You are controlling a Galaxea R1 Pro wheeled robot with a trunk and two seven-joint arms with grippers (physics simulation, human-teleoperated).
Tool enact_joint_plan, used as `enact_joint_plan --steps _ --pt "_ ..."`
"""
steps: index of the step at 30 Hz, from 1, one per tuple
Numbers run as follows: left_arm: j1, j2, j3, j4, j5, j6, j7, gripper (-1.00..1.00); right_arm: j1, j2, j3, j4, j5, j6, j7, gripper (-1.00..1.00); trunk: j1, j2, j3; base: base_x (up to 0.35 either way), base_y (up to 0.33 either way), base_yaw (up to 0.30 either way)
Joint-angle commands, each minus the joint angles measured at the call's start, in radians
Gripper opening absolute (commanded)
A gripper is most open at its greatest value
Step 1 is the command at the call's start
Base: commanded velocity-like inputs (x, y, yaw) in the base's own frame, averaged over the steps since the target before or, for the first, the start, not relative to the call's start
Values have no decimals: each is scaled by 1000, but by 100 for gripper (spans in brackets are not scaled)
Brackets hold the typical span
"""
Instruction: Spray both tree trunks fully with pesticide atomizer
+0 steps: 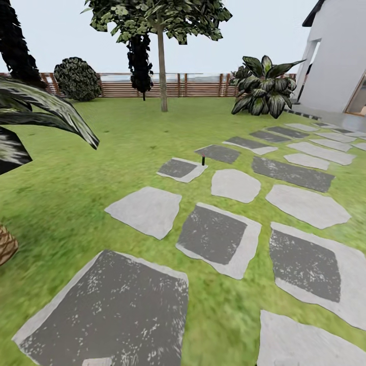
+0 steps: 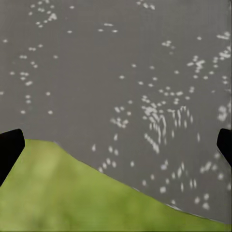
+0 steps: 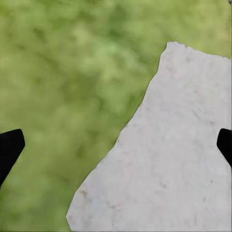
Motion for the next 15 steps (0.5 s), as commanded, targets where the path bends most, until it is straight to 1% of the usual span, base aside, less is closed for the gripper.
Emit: enact_joint_plan --steps 1,6,15 --pt "-1 0 3 1 0 -3 0 100 0 0 0 1 0 -3 0 100 0 0 1 342 0 0" --pt "-1 0 3 1 0 -3 0 100 0 0 0 1 0 -3 0 100 0 0 6 342 0 0" --pt "-1 0 3 1 0 -3 0 100 0 0 0 1 0 -3 0 100 0 0 7 342 0 0"
